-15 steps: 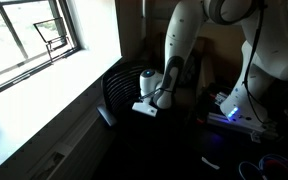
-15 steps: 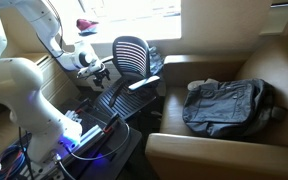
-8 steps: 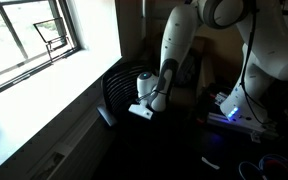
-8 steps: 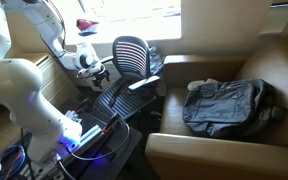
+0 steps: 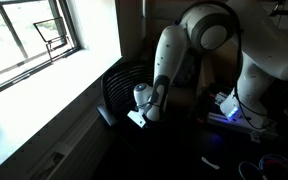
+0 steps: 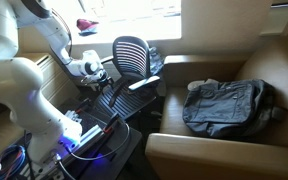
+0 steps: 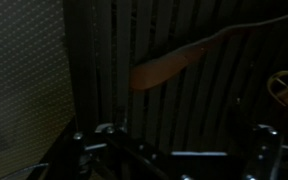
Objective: Move the bag from the chair to the couch and pick up the clothing belt and hang it on the chair
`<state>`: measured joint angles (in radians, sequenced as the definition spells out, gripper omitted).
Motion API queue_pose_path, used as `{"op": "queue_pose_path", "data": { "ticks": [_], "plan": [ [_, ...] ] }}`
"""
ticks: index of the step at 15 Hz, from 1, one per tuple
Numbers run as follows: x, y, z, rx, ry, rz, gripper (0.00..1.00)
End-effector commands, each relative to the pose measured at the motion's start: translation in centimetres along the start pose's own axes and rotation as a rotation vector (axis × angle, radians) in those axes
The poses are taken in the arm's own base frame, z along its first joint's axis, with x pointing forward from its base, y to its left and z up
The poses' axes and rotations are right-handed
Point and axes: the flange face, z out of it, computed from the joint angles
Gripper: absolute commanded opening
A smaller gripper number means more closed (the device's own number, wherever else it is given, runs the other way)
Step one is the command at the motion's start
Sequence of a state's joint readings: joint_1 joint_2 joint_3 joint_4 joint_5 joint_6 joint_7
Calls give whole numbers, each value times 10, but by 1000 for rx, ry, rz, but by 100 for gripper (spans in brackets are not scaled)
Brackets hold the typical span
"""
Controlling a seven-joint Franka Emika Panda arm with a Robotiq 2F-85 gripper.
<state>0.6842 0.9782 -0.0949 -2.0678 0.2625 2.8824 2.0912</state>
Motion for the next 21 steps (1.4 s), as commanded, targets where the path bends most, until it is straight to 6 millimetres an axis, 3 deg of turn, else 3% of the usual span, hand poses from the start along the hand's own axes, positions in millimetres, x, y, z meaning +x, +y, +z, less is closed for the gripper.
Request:
{"op": "queue_pose_path", "data": {
  "ticks": [1, 2, 3, 6, 12, 16, 18, 21],
  "plan": [
    [-11, -19, 32, -144, -127, 44, 100],
    [-16, -23, 38, -166, -171, 30, 100],
    [-13, -6, 30, -107, -87, 30, 100],
    [-8, -14, 36, -116, -99, 39, 100],
    [-19, -22, 36, 48, -97, 383, 100],
    [-25, -28, 58, 101, -3, 506, 100],
    [-33, -25, 73, 20, -1, 507, 100],
    [-37, -14, 76, 16, 5, 478, 100]
  ]
}}
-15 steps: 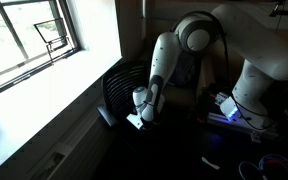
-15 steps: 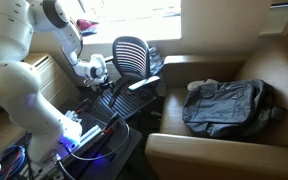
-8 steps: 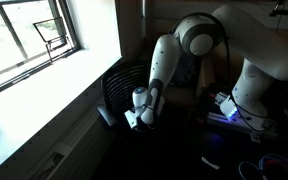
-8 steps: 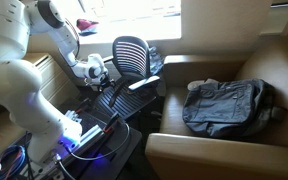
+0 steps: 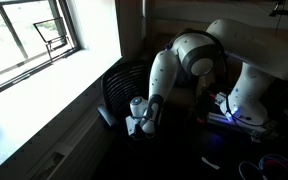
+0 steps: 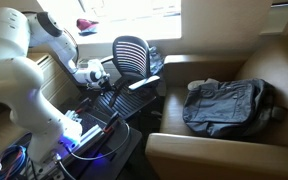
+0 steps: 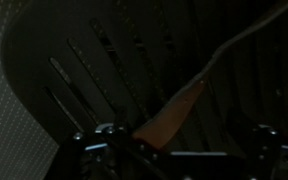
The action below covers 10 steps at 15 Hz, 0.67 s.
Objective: Move the bag from the chair to the couch and pick up the clothing belt and hang it on the chair
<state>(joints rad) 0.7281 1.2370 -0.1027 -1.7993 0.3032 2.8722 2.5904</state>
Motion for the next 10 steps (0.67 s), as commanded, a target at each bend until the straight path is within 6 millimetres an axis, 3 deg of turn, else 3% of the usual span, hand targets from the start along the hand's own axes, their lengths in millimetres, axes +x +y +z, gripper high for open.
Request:
{"op": "queue_pose_path", "data": {
  "ticks": [1, 4, 10],
  "plan": [
    [-3, -1, 4, -15, -1, 0, 100],
    [-7, -4, 7, -13, -63, 88, 100],
    [-13, -16, 40, 1, -83, 359, 100]
  ]
}}
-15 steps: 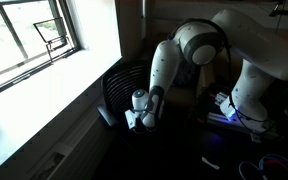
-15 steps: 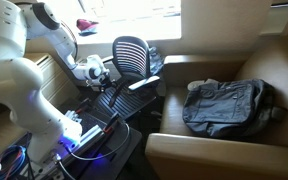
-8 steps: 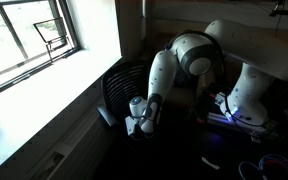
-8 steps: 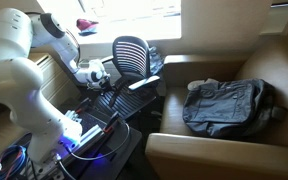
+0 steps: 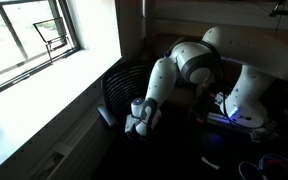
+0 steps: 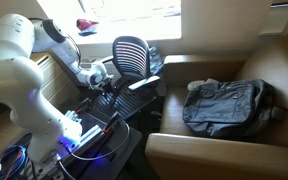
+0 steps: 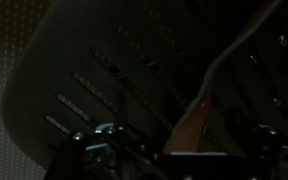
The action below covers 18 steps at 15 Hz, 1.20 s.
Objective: Move the bag from the chair to the couch and pick up the clothing belt and hang it on the chair
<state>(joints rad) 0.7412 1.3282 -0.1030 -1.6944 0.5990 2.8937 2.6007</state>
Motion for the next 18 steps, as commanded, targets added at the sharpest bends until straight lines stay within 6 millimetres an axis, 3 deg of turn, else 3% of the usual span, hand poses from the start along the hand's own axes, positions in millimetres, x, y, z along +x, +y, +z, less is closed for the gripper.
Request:
{"op": "queue_pose_path", "data": {
  "ticks": [1, 5, 6, 8, 9, 11, 17, 18],
  "plan": [
    [-3, -19, 18, 81, -34, 136, 100],
    [2, -53, -8, 267, -107, 256, 100],
    [5, -45, 1, 196, -74, 238, 100],
    [1, -50, -10, 254, -103, 245, 100],
    [-18, -39, -18, 169, -155, 140, 100],
    [-22, -27, -11, 193, -197, 31, 100],
    [-17, -26, 4, 216, -213, -336, 100],
    [-17, -24, 3, 226, -208, -247, 100]
  ]
}}
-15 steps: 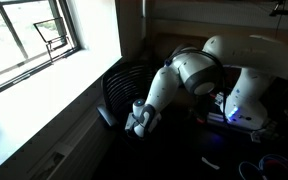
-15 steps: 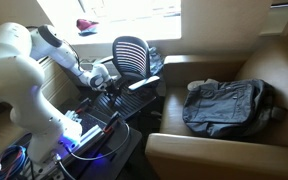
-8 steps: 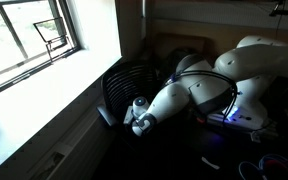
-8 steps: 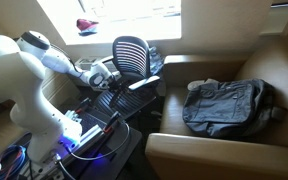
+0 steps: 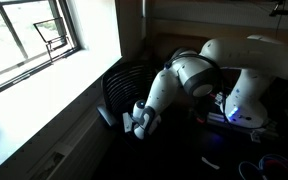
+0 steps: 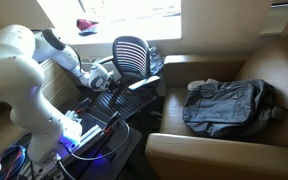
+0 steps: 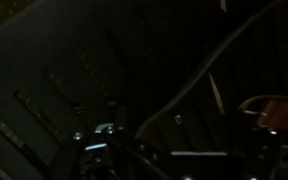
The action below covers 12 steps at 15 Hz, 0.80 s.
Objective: Move the bag from the chair to the couch and pick up the clothing belt and hang it on the chair
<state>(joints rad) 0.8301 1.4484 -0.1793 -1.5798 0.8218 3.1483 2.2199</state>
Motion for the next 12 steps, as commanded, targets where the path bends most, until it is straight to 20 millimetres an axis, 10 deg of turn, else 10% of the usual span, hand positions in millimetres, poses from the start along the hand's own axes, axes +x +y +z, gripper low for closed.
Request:
{"op": "queue_pose_path", "data": {
  "ticks": [1, 3, 4, 12],
  "plan": [
    [2, -1, 2, -10, -3, -33, 100],
    [3, -2, 5, -31, 4, -32, 100],
    [1, 1, 9, -51, 7, -28, 75],
    [-4, 5, 14, -136, 16, -50, 25]
  ]
}}
